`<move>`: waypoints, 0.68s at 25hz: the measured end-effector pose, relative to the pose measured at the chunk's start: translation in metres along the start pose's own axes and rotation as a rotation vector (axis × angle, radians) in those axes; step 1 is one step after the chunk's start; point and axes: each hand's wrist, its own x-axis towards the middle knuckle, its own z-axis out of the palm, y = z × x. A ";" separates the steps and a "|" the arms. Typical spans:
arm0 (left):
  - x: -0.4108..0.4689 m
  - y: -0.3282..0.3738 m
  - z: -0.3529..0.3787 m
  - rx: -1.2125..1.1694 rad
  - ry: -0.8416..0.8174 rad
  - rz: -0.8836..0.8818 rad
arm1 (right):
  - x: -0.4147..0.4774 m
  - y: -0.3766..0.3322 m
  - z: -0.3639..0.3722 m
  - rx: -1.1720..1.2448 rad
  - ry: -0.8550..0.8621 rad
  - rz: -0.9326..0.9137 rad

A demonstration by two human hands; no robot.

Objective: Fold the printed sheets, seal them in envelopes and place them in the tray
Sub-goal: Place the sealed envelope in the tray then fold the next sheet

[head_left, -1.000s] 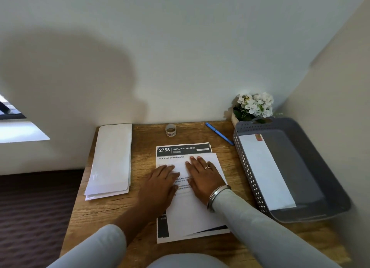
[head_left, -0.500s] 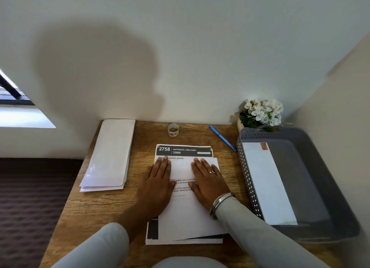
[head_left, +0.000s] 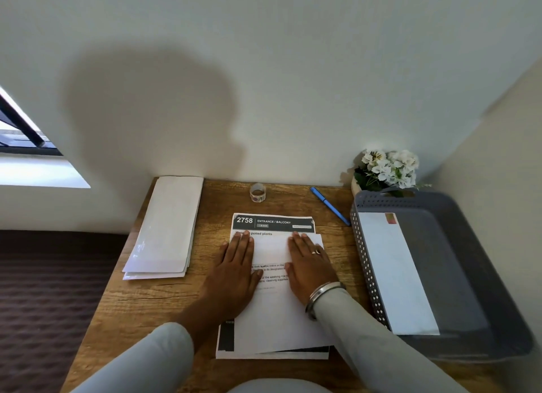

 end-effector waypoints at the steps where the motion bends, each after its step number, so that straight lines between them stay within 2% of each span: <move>1: 0.000 0.002 -0.002 0.002 -0.004 -0.010 | -0.003 0.007 -0.001 -0.012 -0.004 0.045; 4: 0.006 0.016 -0.009 -0.008 -0.029 -0.064 | -0.005 0.011 -0.003 -0.023 -0.028 0.098; 10: 0.022 0.038 -0.008 0.014 -0.036 0.124 | -0.004 0.013 -0.005 -0.044 -0.053 0.092; 14: 0.005 -0.008 -0.002 -0.007 0.071 -0.007 | -0.004 0.011 -0.003 -0.037 -0.044 0.084; 17: -0.002 -0.024 -0.001 -0.008 0.067 -0.038 | -0.003 -0.002 -0.002 -0.085 -0.028 0.155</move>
